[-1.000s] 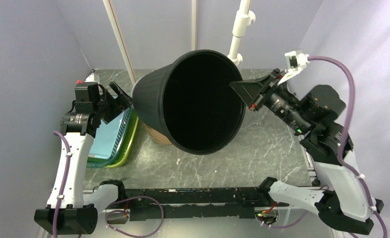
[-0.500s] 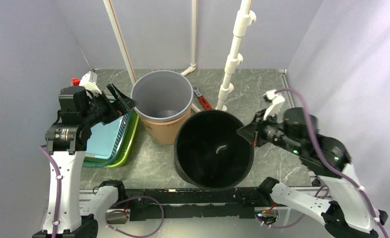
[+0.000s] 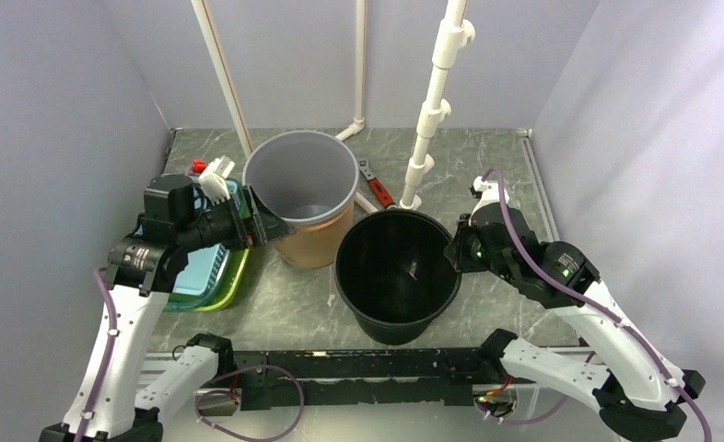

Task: Turn the large container upside down

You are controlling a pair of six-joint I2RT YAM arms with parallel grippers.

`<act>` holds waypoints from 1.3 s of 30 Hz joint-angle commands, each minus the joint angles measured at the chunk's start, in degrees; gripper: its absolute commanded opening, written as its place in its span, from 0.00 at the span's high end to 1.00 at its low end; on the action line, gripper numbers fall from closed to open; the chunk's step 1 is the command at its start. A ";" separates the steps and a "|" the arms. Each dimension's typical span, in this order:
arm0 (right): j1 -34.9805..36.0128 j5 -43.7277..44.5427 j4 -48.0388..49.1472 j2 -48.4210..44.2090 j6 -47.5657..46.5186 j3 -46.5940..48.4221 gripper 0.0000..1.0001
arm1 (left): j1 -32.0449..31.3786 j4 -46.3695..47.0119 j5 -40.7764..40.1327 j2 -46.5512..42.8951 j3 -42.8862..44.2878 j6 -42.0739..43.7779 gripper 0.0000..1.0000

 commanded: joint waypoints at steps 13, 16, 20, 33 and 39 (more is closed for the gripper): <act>-0.05 1.44 6.96 -0.97 7.29 -3.13 0.56 | -24.16 9.13 -15.55 -3.83 -8.84 -7.89 0.10; -0.18 1.12 6.40 -1.52 6.19 -2.61 0.31 | -26.92 9.83 -17.29 -2.77 -9.64 -8.58 0.10; -0.29 2.03 4.42 -1.76 5.93 0.72 0.10 | -31.61 12.49 -19.01 -1.12 -11.29 -10.15 0.11; -0.22 0.36 9.64 -7.99 3.09 0.57 0.00 | -34.92 13.04 -25.85 -6.83 -11.37 -7.42 0.06; -0.30 -1.55 4.83 -5.85 10.83 0.82 0.20 | -34.94 11.07 -27.11 -10.19 -10.41 -6.81 0.06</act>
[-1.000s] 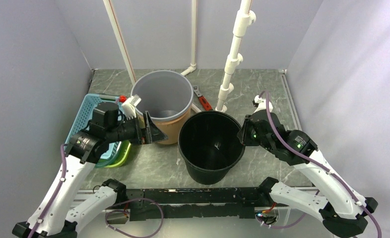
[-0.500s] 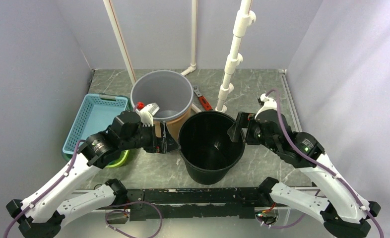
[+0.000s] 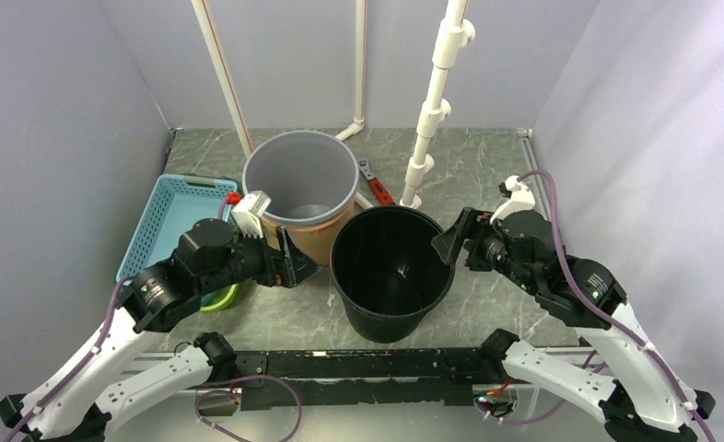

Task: Turn the large container upside down

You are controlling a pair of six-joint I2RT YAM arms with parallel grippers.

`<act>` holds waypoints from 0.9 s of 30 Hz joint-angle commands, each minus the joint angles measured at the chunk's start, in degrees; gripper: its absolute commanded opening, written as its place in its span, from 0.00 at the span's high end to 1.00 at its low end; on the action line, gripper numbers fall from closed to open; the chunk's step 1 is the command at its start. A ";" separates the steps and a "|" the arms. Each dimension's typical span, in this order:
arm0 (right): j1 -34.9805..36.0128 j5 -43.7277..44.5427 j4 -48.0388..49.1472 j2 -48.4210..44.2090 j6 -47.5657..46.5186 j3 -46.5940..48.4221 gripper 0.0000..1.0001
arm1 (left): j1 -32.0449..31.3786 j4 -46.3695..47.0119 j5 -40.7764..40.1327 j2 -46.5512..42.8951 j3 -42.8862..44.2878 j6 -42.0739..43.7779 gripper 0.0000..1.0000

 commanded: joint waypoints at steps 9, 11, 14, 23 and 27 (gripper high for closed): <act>-0.02 -3.37 -2.70 -4.51 13.78 -3.84 0.49 | -0.23 4.81 6.67 2.63 2.61 2.25 0.07; -0.03 -3.93 -2.92 -4.47 14.85 -4.52 0.50 | -0.27 4.64 8.90 4.51 3.20 2.69 0.10; -0.05 -4.80 -2.56 -3.64 16.34 -4.90 0.50 | -0.27 2.39 9.02 6.44 4.61 2.85 0.12; -0.59 -4.06 -3.20 1.09 19.73 -5.11 0.49 | -0.26 3.03 -1.23 2.74 0.18 -2.89 0.16; -1.72 -3.96 -4.05 1.99 20.13 -3.88 0.51 | -0.22 7.22 -0.82 0.72 -2.91 -4.53 0.16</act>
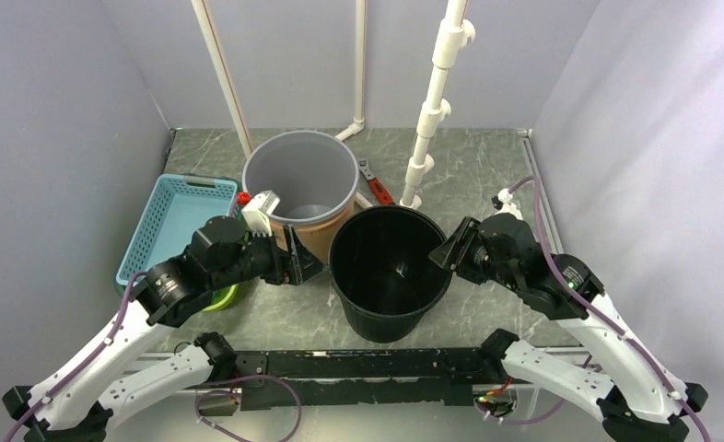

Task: Turn the large container upside down

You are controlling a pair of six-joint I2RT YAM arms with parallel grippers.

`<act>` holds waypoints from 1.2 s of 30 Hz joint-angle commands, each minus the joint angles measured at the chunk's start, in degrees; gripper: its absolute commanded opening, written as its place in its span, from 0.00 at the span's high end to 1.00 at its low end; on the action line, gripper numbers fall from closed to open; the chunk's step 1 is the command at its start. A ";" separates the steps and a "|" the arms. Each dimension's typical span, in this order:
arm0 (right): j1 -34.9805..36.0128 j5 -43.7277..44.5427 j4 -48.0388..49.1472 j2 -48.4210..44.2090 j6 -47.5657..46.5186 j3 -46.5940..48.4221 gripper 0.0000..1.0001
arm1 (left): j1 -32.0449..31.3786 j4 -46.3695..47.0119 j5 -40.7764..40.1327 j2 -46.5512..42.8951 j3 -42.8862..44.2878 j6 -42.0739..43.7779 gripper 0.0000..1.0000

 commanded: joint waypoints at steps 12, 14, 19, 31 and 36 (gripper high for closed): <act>-1.79 -5.01 9.71 -6.52 5.50 -3.55 0.57 | -0.25 0.65 -0.11 0.06 1.87 -0.43 0.17; -1.74 -6.80 11.81 -7.10 5.41 -5.00 0.57 | -0.22 2.06 0.05 -0.25 1.97 -0.34 0.18; -1.80 -8.56 15.51 -9.87 7.66 -9.76 0.60 | -0.23 4.58 0.92 0.36 2.48 -1.24 0.18; -1.82 -9.66 18.43 -15.72 7.87 -12.02 0.78 | -0.17 4.28 -1.44 5.45 3.79 -2.91 0.24; -1.77 -10.01 18.22 -14.54 8.13 -11.04 0.79 | -0.22 2.90 -1.46 8.79 4.35 -3.88 0.33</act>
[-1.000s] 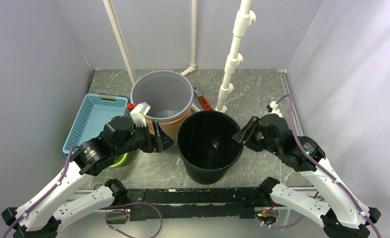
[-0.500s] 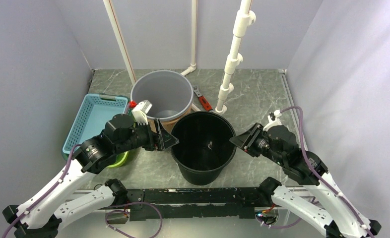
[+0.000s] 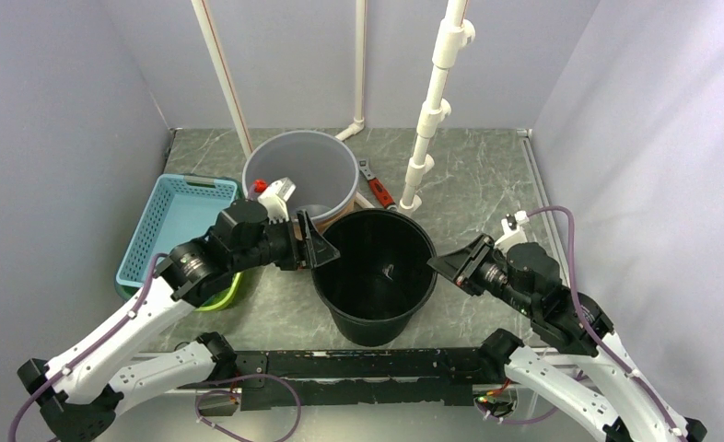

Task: Turn the large container upside down

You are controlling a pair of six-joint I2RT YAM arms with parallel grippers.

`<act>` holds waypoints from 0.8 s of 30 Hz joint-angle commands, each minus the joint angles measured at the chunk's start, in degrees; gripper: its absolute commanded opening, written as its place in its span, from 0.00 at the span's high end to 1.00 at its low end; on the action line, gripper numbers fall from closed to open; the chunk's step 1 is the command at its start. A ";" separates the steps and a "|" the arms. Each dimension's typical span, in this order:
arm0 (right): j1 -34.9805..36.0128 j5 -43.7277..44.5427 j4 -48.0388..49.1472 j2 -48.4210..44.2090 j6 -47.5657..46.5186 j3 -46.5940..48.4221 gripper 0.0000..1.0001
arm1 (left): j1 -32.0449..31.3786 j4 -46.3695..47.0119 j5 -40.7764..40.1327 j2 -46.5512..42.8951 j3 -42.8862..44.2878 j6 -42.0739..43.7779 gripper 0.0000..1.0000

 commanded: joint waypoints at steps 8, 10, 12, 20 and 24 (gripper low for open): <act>0.00 -1.92 2.97 1.49 1.34 6.18 0.83 | -0.20 -1.96 -1.82 1.60 1.84 -2.91 0.68; -0.01 -2.94 3.18 1.96 1.90 5.50 0.81 | -0.21 -2.54 -2.25 0.88 1.66 -2.80 0.71; 0.04 -6.19 4.75 1.61 2.47 3.67 0.79 | -0.23 -2.45 -1.51 0.64 1.58 -2.11 0.76; 0.04 -11.44 16.20 -5.99 9.70 -5.59 0.75 | -0.22 -3.51 0.06 2.01 3.41 2.29 0.85; 0.00 -11.59 12.15 -2.21 5.99 -2.21 0.73 | -0.24 -6.49 -1.25 2.81 6.58 5.78 0.85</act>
